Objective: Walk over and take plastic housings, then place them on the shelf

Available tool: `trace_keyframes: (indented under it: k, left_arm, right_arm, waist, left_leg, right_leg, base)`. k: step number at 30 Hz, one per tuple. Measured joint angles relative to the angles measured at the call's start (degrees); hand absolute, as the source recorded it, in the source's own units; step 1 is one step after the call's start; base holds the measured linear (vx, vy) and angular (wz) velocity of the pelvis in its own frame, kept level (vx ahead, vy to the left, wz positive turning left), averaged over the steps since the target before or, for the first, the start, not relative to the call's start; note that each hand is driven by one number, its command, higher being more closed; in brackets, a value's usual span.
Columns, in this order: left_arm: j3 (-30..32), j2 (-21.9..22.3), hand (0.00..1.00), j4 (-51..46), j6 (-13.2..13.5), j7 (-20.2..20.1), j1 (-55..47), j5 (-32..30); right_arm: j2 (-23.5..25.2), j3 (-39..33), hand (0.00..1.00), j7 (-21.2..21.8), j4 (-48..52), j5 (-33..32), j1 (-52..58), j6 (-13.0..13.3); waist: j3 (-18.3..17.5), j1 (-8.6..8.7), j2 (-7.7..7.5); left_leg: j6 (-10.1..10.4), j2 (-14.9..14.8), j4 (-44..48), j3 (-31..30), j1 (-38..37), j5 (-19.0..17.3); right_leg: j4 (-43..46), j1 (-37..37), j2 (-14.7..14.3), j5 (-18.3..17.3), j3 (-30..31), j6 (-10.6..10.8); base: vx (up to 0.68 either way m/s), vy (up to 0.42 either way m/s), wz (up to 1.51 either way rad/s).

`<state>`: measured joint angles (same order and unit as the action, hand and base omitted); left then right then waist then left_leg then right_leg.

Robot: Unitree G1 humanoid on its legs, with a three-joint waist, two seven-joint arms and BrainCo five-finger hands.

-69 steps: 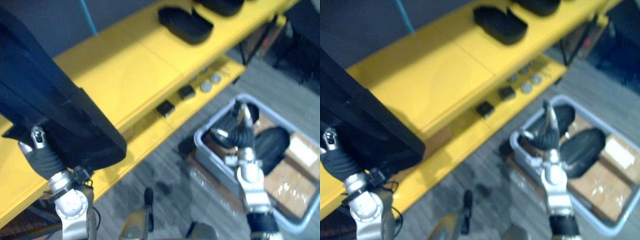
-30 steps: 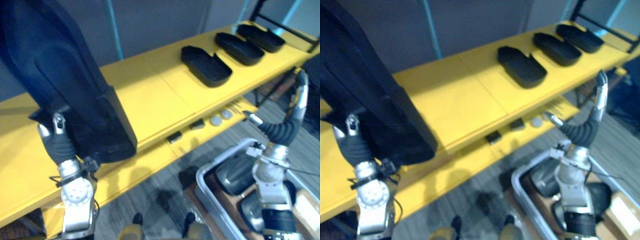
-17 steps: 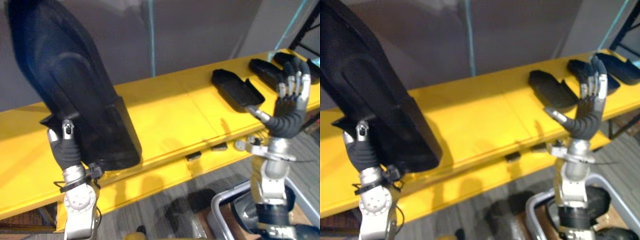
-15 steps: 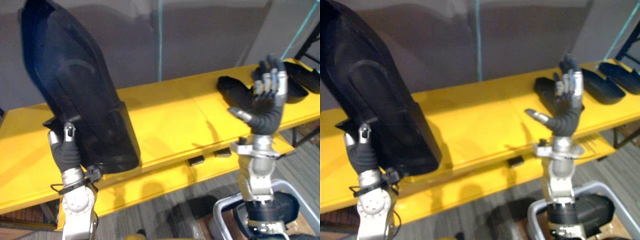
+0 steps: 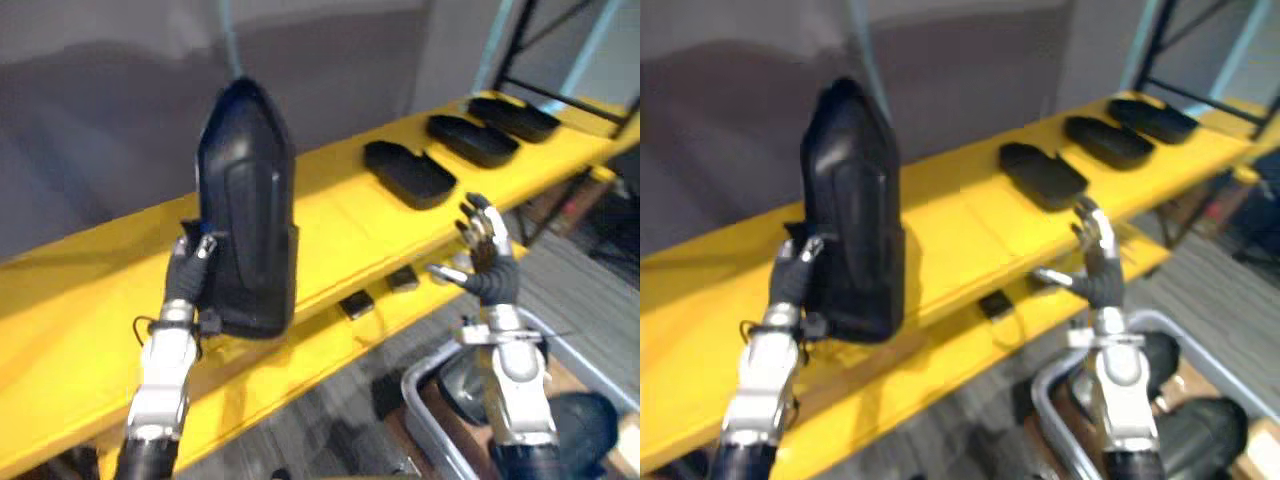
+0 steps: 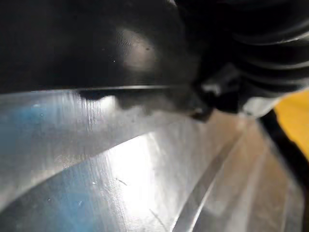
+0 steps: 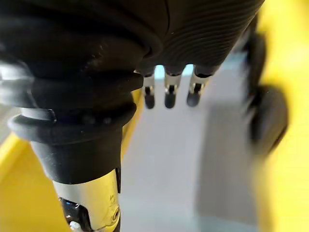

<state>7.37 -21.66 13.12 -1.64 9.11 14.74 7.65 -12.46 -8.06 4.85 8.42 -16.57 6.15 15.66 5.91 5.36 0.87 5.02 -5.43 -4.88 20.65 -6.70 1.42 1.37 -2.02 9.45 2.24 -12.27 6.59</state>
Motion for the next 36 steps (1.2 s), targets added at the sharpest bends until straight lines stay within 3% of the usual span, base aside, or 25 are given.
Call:
trace_keyframes:
  k: [3, 6, 11, 17, 22, 25, 35, 36]
  left_arm:
    - [1.4, -3.4, 1.00, 11.7, -4.9, 3.4, 6.8, 3.5]
    - [1.4, -6.5, 1.00, 19.8, -8.2, 6.5, 13.6, 6.0]
    - [1.3, -7.7, 1.00, 28.4, -16.0, 12.6, 23.0, 9.5]
    - [1.4, -7.6, 1.00, 33.9, -22.6, 19.5, 25.5, 10.4]
    - [2.8, -6.3, 1.00, 33.2, -26.1, 27.3, 27.7, 10.3]
    - [3.3, -4.9, 1.00, 31.9, -27.1, 29.8, 27.9, 10.2]
    - [3.2, -4.0, 1.00, 31.2, -29.5, 32.2, 27.9, 9.5]
    - [3.2, -4.0, 0.00, 31.2, -29.5, 32.4, 27.9, 9.5]
  right_arm:
    - [2.2, -0.1, 0.00, 2.5, 0.6, -0.6, 7.1, -3.2]
    - [3.2, 2.6, 0.00, 3.4, 0.6, -0.6, 11.9, -5.4]
    - [3.4, 5.7, 0.00, 3.7, 0.7, -0.5, 13.9, -5.7]
    - [4.1, 7.9, 0.00, 1.1, 1.0, -0.5, 13.8, -5.8]
    - [5.0, 11.7, 0.00, -2.1, 2.9, -0.7, 13.8, -6.0]
    - [5.9, 14.0, 0.00, -4.1, 2.9, -0.7, 13.8, -6.1]
    - [6.4, 17.0, 0.00, -8.8, 2.9, -0.7, 14.2, -7.0]
    - [6.5, 17.1, 0.00, -8.8, 2.9, -0.7, 14.4, -7.0]
  waist:
    - [0.0, 2.71, -0.01]
    - [0.0, 3.71, -0.01]
    - [0.3, 5.12, -0.15]
    - [2.7, 6.28, -1.00]
    - [3.3, 5.80, -1.12]
    - [3.7, 5.18, -0.82]
    - [4.7, 5.00, -0.66]
    - [4.7, 5.01, -0.63]
  left_leg:
    - [0.4, -1.0, 0.2, 3.2, -0.6, -0.3]
    - [1.0, -1.9, 0.2, 6.2, -0.8, -0.5]
    - [1.2, -2.2, 0.2, 8.3, -1.0, -0.6]
    - [1.3, -2.0, 0.2, 8.6, -0.2, -0.6]
    - [1.3, -1.9, 0.3, 8.1, 0.8, -0.6]
    - [1.3, -2.0, 0.3, 7.9, 0.7, -0.6]
    - [1.4, -2.0, 0.3, 7.8, -0.3, -1.0]
    - [1.4, -2.1, 0.3, 7.8, -0.4, -1.0]
  right_leg:
    - [-1.0, 0.7, -1.4, 1.0, 3.1, -0.6]
    - [-1.4, 2.3, -2.3, 1.7, 6.2, -0.8]
    - [-2.0, 3.2, -2.6, 2.4, 8.0, -1.0]
    - [-1.9, 4.3, -2.7, 2.6, 8.7, -1.0]
    - [-2.2, 4.8, -2.5, 2.6, 8.1, -1.0]
    - [-2.4, 4.3, -2.5, 2.6, 7.7, -1.0]
    - [-3.1, 2.9, -2.5, 2.6, 7.6, -1.0]
    - [-3.1, 2.9, -2.6, 2.6, 7.6, -1.0]
  base:
    - [0.00, -0.027, -0.58]
    - [-0.03, -0.031, -0.50]
    - [-0.02, -0.009, -0.25]
    - [0.00, -0.002, -0.02]
    - [0.00, -0.004, 0.04]
    - [0.00, -0.011, 0.08]
    - [0.00, -0.001, 0.01]
    - [0.00, 0.000, 0.00]
